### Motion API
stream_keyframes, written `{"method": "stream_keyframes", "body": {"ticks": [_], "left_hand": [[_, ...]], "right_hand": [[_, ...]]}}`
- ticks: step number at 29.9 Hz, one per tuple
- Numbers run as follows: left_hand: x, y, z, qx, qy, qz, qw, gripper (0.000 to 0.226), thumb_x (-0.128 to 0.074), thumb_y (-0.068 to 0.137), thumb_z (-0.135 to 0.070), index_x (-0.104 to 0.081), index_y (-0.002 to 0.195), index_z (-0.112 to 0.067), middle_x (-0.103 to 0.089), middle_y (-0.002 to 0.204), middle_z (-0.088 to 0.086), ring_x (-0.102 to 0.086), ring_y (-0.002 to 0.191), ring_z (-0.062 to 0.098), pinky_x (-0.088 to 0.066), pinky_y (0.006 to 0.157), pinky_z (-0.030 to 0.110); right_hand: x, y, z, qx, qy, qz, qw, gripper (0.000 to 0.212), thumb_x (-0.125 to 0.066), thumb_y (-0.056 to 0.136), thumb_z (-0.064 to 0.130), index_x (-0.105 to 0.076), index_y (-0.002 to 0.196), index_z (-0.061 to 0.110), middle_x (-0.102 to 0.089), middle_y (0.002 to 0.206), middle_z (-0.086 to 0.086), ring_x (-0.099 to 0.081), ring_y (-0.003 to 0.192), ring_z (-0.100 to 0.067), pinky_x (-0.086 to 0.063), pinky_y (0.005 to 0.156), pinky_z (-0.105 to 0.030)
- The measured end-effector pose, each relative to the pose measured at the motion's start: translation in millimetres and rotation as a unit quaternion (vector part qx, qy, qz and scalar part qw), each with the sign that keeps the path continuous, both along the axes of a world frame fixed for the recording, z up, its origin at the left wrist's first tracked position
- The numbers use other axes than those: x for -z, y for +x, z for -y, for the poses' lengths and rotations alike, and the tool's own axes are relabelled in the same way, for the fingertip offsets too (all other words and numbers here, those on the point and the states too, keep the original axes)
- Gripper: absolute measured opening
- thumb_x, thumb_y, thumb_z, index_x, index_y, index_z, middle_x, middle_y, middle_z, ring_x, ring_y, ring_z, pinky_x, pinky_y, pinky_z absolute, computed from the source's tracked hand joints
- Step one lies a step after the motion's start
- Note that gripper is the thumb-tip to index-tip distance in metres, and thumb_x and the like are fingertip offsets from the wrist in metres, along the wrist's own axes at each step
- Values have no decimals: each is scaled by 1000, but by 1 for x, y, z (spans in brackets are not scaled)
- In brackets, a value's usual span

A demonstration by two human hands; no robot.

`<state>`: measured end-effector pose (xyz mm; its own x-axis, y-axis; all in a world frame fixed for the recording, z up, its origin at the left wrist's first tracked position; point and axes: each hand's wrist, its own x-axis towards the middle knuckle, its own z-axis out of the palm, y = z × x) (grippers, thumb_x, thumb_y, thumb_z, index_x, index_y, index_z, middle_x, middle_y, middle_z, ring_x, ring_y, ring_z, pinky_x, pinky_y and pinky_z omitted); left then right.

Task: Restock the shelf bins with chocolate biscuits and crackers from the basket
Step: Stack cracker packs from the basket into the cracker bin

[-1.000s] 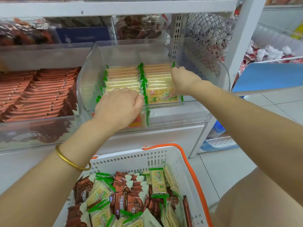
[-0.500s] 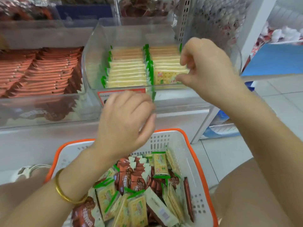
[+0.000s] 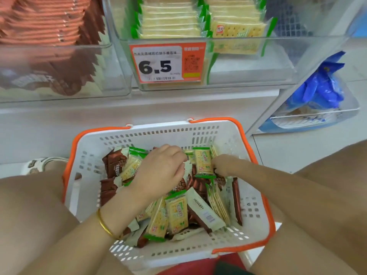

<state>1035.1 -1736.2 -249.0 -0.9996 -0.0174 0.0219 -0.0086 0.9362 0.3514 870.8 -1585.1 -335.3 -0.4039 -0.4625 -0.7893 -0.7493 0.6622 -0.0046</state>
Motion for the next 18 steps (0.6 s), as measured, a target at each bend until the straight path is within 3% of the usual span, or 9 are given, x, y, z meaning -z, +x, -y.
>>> {"method": "stream_keyframes", "body": {"ticks": [3,6,9,12,14,18], "left_hand": [[7,0,2,-3,3,7,1000,36,-36,92,-26,-67,108,-15,-65,108,-2,-57,99,17,-49,84,33],[11,-2,2,-28,33,28,999,30,-44,97,-27,-59,122,-17,-57,122,-4,-50,112,14,-43,93,29],[7,-5,-5,-56,87,48,993,42,-47,96,-40,-49,133,-21,-51,131,-5,-46,119,10,-40,98,27],[0,-7,-15,-76,147,87,982,62,-53,88,-54,-39,139,-21,-46,137,-6,-41,125,10,-36,100,26],[-4,-7,-19,-92,177,88,976,59,-60,84,-53,-43,131,-21,-52,128,-7,-49,115,10,-42,94,26],[-11,-6,-11,-157,265,59,950,17,-58,92,-26,-52,106,-20,-62,93,-5,-61,78,10,-51,68,25]], "right_hand": [[5,2,-2,35,-32,-57,997,16,-44,94,12,-60,96,12,-61,95,0,-57,86,-21,-44,68,-29],[-25,-9,5,98,-97,-86,987,18,-44,95,17,-56,81,15,-54,77,3,-54,80,-20,-46,70,-29],[-78,-14,15,218,-176,20,960,20,-49,96,19,-62,85,9,-64,82,-6,-67,76,-23,-53,59,-26],[-125,2,18,363,-236,195,880,23,-51,98,24,-66,100,7,-69,92,-16,-70,77,-25,-59,64,-30],[-141,13,19,381,-259,268,846,26,-48,99,26,-65,105,7,-69,95,-20,-70,84,-28,-59,69,-33],[-150,20,21,349,-303,286,839,22,-43,101,26,-61,107,15,-70,90,-18,-68,76,-24,-58,66,-33]]}}
